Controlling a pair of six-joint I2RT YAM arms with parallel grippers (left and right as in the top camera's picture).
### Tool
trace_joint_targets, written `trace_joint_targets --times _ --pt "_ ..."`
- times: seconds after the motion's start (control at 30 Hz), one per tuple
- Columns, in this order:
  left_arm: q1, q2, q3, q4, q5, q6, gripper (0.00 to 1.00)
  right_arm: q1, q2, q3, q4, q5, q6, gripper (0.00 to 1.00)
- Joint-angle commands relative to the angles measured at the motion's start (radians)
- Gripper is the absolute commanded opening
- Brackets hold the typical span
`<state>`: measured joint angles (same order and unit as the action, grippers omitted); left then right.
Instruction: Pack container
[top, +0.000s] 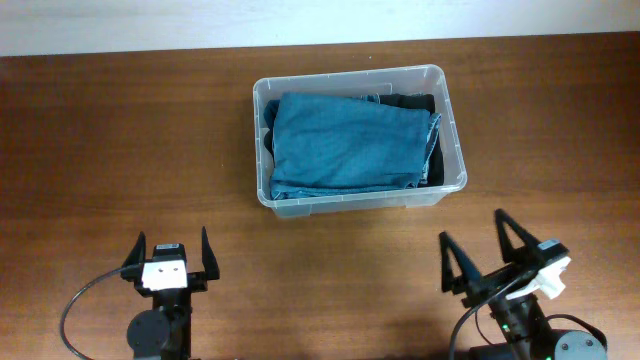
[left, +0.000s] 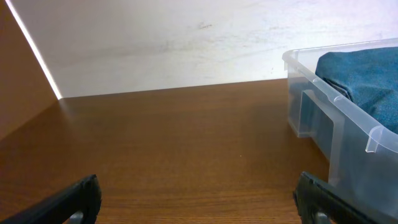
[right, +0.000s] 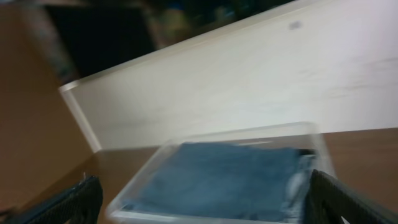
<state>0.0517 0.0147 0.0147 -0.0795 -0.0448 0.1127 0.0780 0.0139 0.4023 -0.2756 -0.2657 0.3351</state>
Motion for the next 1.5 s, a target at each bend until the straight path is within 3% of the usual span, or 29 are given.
trace_joint_targets --times 0.0,0.27,0.6,0.83,1.47 --pt "-0.006 -0.008 -0.006 0.0 0.003 0.016 0.99 -0.006 -0.01 -0.021 0.019 0.268 -0.01 0.98" --pt "-0.006 -0.008 -0.006 0.0 0.003 0.016 0.99 -0.006 -0.01 -0.066 0.237 0.517 -0.01 0.99" --pt "-0.006 -0.008 -0.006 0.0 0.003 0.016 0.99 -0.006 -0.01 -0.209 0.615 0.525 -0.009 0.98" --pt "-0.006 -0.008 -0.006 0.0 0.003 0.016 0.99 -0.006 -0.01 -0.268 0.742 0.525 -0.01 0.98" --pt "-0.006 -0.008 -0.006 0.0 0.003 0.016 0.99 -0.007 -0.01 -0.397 0.747 0.526 -0.01 0.98"
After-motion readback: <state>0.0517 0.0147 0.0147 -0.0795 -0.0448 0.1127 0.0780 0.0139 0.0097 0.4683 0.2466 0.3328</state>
